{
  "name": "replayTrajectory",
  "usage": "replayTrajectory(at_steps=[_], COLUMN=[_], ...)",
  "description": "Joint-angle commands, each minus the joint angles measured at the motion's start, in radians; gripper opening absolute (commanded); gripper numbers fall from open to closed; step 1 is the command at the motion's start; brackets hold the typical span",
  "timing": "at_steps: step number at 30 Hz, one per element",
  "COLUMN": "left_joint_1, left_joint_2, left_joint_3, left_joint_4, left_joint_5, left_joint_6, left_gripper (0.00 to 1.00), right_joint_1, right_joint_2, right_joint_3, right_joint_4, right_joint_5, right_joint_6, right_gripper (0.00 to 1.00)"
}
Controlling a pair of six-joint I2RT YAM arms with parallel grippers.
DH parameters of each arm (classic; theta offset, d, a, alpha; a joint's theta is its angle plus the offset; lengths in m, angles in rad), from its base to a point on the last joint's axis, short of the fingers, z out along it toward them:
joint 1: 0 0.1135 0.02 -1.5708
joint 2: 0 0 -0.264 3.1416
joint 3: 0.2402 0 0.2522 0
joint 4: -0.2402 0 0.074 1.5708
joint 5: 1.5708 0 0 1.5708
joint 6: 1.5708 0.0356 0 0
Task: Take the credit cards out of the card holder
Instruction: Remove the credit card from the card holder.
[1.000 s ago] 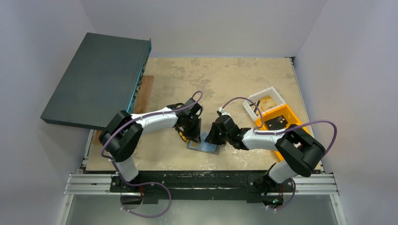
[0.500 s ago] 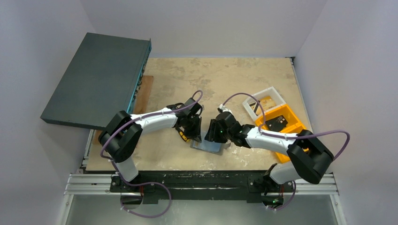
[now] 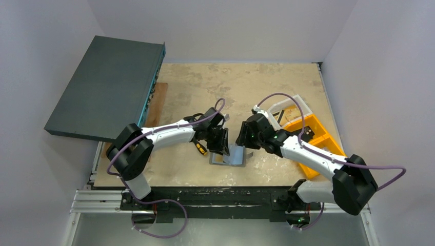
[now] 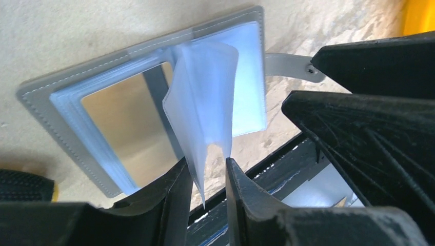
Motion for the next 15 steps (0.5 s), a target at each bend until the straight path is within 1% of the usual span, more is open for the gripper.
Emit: replayTrajectory(at_steps=[1,8,15], left_joint_1=[-0.019,-0.034,-0.040], left_joint_2=[0.020,0.078,0.159], left_joint_3=[0.066,0.131,0.172], left_joint_4=[0.058,0.071,0.094], left_joint_5=[0.038,0.066,0.108], left_joint_6=[-0.022,-0.030,-0.048], left_gripper=[0.31,0.39,0.42], right_joint_1=[-0.044,-0.074,-0.087], right_joint_2=[-0.063,-0.105,-0.131], right_joint_3=[0.002,-0.019,-0.026], right_joint_4=[-0.051,-0.078,-0.104], right_joint_5=[0.028,0.029,0.039], right_joint_6=[-0.032,-0.037,-0.031], right_gripper=[0.47,0.47,0.47])
